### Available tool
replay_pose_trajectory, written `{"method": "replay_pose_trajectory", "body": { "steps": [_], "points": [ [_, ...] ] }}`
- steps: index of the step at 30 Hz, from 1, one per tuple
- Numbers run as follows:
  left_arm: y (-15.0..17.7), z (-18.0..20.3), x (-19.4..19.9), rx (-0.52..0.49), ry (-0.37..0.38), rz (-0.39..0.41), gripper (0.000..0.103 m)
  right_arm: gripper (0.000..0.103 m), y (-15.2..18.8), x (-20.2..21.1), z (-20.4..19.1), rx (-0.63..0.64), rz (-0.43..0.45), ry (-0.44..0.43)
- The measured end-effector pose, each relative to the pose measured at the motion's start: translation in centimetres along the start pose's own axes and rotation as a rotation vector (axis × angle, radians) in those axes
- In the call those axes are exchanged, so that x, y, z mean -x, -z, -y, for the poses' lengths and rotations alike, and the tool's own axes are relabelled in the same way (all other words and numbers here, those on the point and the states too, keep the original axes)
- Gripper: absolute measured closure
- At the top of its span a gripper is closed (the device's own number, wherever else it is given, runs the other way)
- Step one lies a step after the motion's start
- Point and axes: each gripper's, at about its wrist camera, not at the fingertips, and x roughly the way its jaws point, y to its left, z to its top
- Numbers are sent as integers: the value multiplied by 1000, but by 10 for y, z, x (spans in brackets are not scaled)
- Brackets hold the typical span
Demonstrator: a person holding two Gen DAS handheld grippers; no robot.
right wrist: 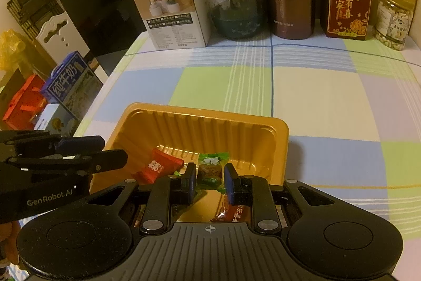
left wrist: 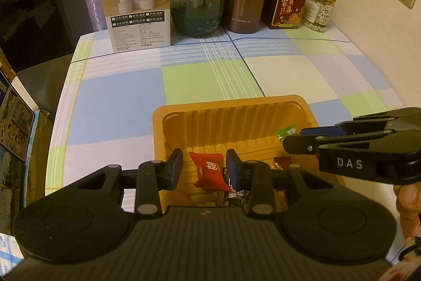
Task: Organize snacks
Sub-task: 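Carry both candies over the orange tray and lower them inside, then open both grippers to release the candies into the tray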
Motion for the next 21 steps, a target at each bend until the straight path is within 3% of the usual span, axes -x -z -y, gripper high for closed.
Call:
{"method": "replay_pose_trajectory", "body": {
  "steps": [15,21],
  "points": [
    [1,-1,1,0,-4,5,71,79,-5,-1,0,-33,40,-57],
    [2,-1,2,1,-8,8,69,68,-5,4,2,-34,58,-49]
  ]
}}
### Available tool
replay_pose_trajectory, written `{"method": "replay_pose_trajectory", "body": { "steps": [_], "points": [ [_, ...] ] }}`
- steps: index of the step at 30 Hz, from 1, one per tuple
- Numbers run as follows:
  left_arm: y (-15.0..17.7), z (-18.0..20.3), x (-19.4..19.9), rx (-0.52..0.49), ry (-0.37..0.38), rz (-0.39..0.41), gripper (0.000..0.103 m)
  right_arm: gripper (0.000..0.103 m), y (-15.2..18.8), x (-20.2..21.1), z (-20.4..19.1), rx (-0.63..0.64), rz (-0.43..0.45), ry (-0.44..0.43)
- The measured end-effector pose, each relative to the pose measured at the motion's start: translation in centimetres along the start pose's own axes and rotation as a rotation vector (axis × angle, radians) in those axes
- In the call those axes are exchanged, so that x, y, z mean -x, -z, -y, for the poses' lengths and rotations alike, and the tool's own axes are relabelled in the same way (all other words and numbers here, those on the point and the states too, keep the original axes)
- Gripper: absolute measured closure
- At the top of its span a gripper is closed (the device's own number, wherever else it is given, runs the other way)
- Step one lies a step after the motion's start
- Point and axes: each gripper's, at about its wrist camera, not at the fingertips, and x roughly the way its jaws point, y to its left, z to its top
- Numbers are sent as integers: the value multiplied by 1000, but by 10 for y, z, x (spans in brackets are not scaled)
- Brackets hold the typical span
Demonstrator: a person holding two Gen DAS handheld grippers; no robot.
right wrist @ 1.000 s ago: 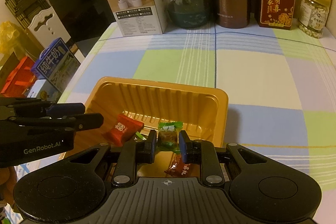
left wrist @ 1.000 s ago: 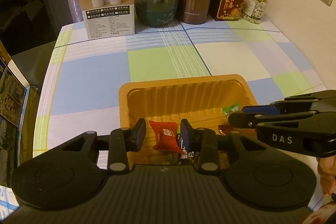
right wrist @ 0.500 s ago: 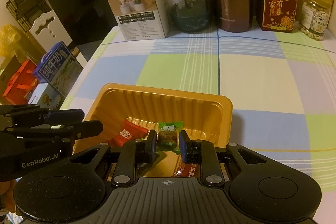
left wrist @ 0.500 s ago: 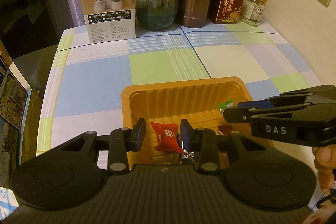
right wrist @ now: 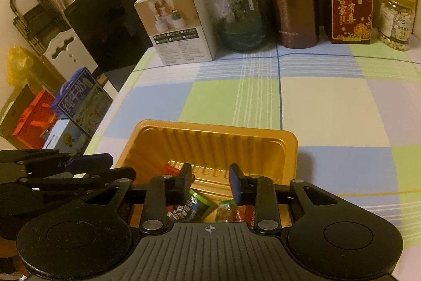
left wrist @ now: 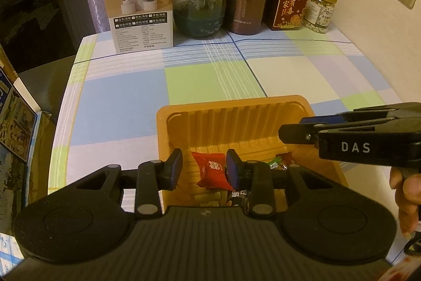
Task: Organize snacks
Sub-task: 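Open both grippers to release the candies into the tray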
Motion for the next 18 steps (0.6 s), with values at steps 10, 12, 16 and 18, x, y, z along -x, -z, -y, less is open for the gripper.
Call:
{"method": "replay_pose_trajectory", "body": {
  "steps": [10,12,16,18],
  "points": [
    [7,2,7,5,-19,-3,45,31,11,17,6,-4,19,36],
    [9,3,10,5,-23,-2,41,29,14,22,8,-10,22,42],
    [12,6,20,0,-37,15,25,25,21,33,11,-22,21,48],
    [14,7,27,3,-42,28,20,23,24,39,11,-28,22,49]
  ]
}}
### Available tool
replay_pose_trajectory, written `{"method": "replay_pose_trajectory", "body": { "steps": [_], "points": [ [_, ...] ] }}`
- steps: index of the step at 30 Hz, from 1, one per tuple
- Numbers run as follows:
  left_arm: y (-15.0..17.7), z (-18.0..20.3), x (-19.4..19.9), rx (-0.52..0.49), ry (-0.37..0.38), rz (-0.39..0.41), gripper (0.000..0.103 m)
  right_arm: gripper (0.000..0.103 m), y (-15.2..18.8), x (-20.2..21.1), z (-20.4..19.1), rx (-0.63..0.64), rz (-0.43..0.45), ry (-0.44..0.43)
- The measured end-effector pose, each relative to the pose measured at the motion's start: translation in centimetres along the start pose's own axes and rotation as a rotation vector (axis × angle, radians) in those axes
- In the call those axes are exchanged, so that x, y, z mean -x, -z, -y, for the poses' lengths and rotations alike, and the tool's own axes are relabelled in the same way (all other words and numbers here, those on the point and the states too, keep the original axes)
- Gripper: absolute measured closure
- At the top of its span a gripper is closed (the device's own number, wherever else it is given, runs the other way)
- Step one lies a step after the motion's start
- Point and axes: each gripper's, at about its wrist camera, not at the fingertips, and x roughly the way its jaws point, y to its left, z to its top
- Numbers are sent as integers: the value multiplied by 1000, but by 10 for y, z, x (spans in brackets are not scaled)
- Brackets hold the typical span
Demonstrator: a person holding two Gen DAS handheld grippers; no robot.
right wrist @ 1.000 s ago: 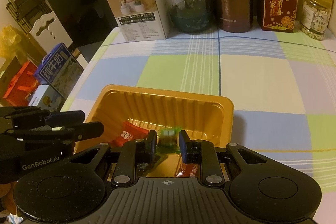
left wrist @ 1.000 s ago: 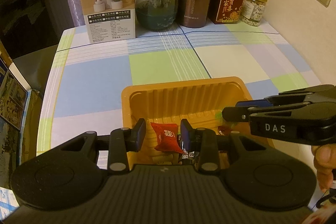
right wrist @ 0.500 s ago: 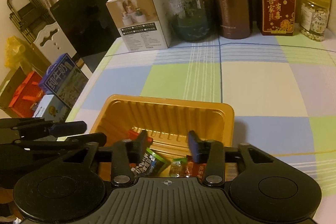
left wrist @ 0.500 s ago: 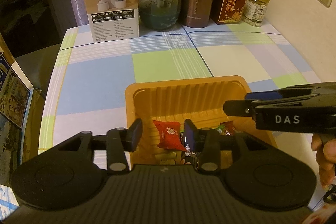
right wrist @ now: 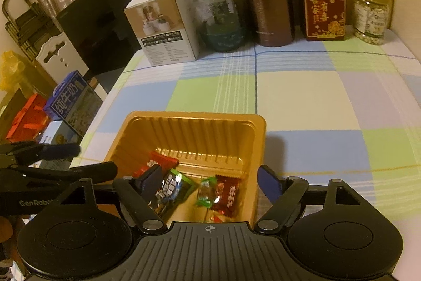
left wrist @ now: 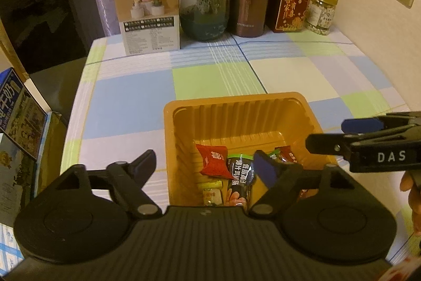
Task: Organize snacks
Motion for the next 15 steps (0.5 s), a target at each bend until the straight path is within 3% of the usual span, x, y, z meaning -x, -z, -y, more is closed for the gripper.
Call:
{"method": "replay_pose_trajectory", "body": {
  "steps": [9,15],
  "points": [
    [12,6,32,27,-26,24,1,10,12,35,-4,-27,20,2],
    [30,12,55,51,-47,16,0,6,23,60,-4,-50,32,18]
  ]
}}
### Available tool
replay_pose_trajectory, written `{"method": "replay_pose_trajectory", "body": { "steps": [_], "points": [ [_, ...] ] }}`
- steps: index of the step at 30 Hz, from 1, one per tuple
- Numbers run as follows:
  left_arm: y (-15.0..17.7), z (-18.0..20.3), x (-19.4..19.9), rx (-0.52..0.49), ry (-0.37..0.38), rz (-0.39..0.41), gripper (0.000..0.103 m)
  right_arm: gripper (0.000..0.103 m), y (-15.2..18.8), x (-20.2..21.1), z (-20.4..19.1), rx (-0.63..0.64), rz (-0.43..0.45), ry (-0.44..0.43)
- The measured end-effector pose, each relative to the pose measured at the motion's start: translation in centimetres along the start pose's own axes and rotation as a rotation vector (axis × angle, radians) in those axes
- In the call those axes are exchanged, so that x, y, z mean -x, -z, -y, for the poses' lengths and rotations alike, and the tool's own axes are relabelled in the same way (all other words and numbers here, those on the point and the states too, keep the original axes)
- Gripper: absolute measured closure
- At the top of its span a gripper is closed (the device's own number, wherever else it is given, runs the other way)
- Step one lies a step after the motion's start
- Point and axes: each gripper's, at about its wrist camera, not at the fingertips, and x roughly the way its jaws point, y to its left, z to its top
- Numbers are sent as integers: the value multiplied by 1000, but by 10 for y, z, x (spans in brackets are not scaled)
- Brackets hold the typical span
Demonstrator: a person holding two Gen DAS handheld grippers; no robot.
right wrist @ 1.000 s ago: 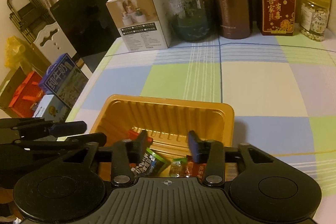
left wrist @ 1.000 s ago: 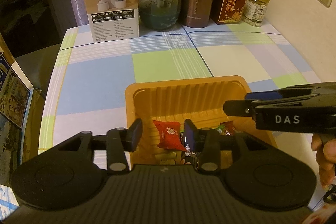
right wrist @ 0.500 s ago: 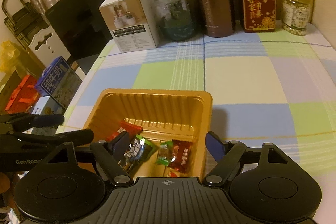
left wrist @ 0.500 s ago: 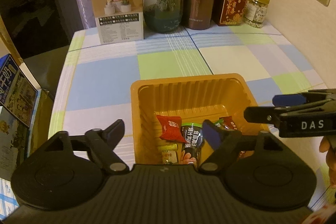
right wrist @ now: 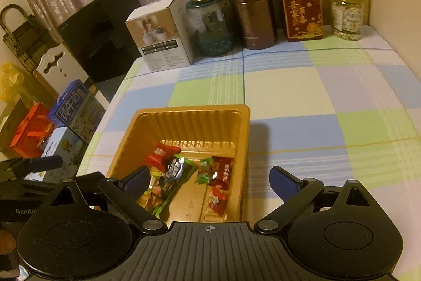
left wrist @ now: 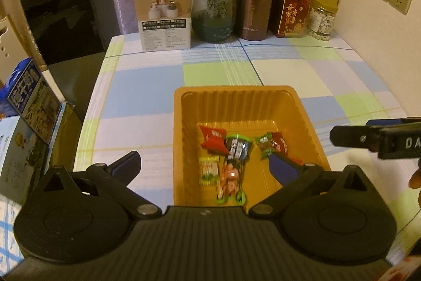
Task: Organize snacks
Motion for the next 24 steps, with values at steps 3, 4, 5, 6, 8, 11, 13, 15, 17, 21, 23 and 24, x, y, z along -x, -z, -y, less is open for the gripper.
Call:
{"method": "replay_pose_trajectory", "body": {
  "steps": [3,4,5,6,8,11,13,15,17,21,23,24],
  "points": [
    [11,3,16,21,-14,4,0,5,7,13,0,-14,5,-8],
    [15,5,22,26,-15,8,0,5,10,18,0,-17,4,-9],
    [19,7,28,33,-20,12,0,5,13,22,-1,-17,3,-9],
    [22,9,34,42,-25,13,0,5,16,27,-1,-17,2,-9],
    [29,12,47,68,-35,20,0,5,24,38,-1,-18,3,-6],
    [38,20,67,80,-51,30,0,5,35,56,-1,-27,9,-1],
    [44,26,77,85,-62,29,0,5,43,69,0,-21,20,-1],
    [49,33,90,91,-69,43,0,5,50,82,0,-10,30,6],
    [56,40,103,95,-92,56,0,5,58,94,0,6,40,12],
    [72,47,125,131,-88,67,0,5,77,114,-4,36,56,22],
    [81,49,135,141,-90,68,0,5,87,123,-6,41,60,20],
    [85,50,139,144,-89,68,0,5,91,126,-7,41,61,20]
  ]
}}
